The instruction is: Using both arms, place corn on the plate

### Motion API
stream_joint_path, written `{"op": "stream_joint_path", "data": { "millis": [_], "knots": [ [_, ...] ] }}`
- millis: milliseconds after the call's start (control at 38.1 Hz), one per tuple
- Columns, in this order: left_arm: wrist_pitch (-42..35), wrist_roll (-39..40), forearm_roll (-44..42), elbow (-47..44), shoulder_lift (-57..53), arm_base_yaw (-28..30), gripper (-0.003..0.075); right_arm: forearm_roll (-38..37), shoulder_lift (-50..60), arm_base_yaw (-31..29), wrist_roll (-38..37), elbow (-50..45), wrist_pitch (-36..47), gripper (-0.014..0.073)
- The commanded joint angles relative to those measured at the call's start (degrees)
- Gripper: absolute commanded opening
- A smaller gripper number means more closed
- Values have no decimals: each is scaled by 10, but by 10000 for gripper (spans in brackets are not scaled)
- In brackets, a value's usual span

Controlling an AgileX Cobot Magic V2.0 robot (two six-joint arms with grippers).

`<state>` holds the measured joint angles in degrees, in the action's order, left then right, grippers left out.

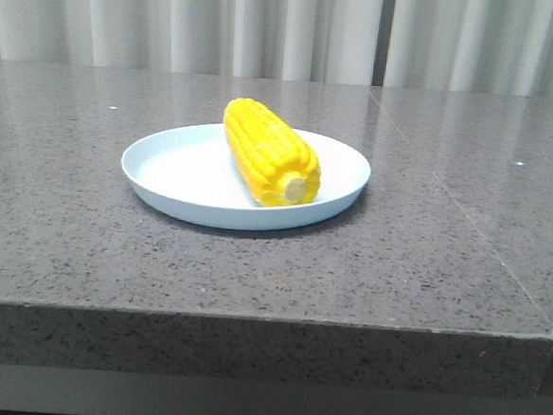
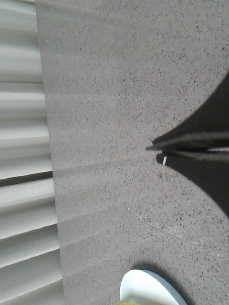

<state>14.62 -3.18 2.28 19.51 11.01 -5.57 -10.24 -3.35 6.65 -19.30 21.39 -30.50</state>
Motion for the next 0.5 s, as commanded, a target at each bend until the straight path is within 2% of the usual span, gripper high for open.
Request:
{"op": "stream_joint_path", "data": {
  "millis": [0, 472],
  "knots": [
    [-51, 0, 6, 17, 6, 0, -20, -13, -8, -4, 4, 14, 50, -68],
    [-69, 0, -4, -5, -5, 2, -20, -13, -8, -4, 4, 14, 50, -68]
  ]
}}
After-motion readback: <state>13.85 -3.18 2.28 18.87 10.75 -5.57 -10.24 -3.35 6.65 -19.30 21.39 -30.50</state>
